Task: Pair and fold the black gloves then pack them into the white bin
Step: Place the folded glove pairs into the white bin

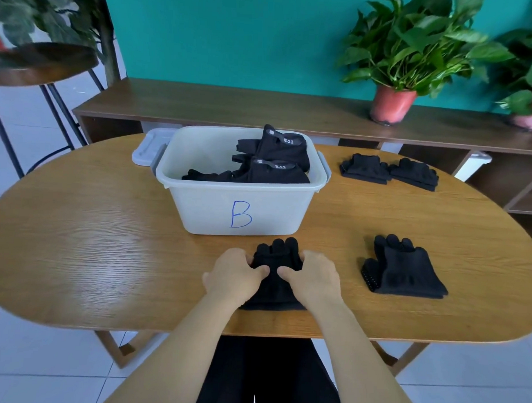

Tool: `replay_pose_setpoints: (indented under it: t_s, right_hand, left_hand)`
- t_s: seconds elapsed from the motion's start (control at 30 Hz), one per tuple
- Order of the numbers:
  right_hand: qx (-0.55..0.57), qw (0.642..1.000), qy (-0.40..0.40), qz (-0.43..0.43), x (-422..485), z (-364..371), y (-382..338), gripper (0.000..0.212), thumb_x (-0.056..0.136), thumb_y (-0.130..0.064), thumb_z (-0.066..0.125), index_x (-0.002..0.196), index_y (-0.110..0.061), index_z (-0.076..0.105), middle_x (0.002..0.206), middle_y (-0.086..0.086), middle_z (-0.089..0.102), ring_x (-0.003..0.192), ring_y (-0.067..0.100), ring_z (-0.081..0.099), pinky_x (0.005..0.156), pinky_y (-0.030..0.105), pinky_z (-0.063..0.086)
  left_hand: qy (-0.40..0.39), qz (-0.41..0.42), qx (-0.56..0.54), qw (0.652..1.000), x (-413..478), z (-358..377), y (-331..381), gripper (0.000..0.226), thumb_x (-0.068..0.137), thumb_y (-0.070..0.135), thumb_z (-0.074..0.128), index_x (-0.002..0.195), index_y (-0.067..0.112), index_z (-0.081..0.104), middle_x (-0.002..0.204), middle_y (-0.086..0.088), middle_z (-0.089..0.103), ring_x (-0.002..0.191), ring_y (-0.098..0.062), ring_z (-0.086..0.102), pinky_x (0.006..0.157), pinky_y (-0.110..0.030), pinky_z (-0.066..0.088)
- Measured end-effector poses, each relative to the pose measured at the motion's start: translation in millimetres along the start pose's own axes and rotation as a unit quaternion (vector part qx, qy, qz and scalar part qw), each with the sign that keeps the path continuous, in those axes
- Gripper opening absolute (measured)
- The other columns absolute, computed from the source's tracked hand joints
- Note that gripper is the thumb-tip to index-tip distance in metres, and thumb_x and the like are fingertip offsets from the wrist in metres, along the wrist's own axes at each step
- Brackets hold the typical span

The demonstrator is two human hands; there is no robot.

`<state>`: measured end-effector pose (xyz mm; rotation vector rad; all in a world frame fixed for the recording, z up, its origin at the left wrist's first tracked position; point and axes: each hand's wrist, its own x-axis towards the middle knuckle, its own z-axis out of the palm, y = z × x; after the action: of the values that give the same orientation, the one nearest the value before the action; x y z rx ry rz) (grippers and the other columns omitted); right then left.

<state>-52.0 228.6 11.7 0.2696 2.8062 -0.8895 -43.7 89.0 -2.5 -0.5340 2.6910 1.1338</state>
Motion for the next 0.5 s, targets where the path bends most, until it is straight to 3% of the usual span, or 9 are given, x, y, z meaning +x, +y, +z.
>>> replay_pose_setpoints:
  t_s: [0.13,0.33,0.43,0.5]
  right_hand:
    - [0.056,0.998,-0.01,-0.008,-2,-3,5,0.02,0.088,-0.031,0.068,0.1,-0.016,0.061,0.093,0.0,0.064,0.082,0.016,0.06,0.063,0.027,0.046]
    - [0.151,0.988,-0.022,-0.01,-2,-6,14,0.034,0.087,-0.028,0.071,0.119,-0.018,0.062,0.106,-0.006,0.062,0.096,0.012,0.057,0.076,0.027,0.046]
    - [0.203,0.979,-0.032,-0.005,-1,-5,18,0.034,0.085,-0.025,0.074,0.117,-0.018,0.065,0.106,-0.005,0.066,0.097,0.013,0.063,0.083,0.033,0.054]
    - [0.228,0.973,-0.035,-0.002,-1,-5,19,0.032,0.082,-0.024,0.076,0.113,-0.02,0.066,0.103,-0.003,0.07,0.096,0.016,0.066,0.086,0.041,0.057]
  left_hand:
    - [-0.018,-0.003,-0.064,0.998,-2,2,0,0.008,0.087,0.035,0.068,0.088,0.029,0.062,0.087,0.008,0.069,0.09,-0.019,0.065,0.093,-0.049,0.049]
    - [-0.041,-0.013,-0.117,0.992,-2,0,1,0.016,0.085,0.032,0.073,0.09,0.03,0.058,0.098,0.009,0.066,0.098,-0.018,0.063,0.098,-0.047,0.047]
    - [-0.055,-0.015,-0.16,0.985,-1,-4,1,0.019,0.084,0.028,0.076,0.096,0.026,0.062,0.1,0.005,0.067,0.096,-0.018,0.064,0.093,-0.044,0.051]
    - [-0.066,-0.012,-0.192,0.979,-3,-6,2,0.021,0.085,0.023,0.075,0.101,0.021,0.063,0.102,0.002,0.067,0.094,-0.016,0.064,0.081,-0.034,0.053]
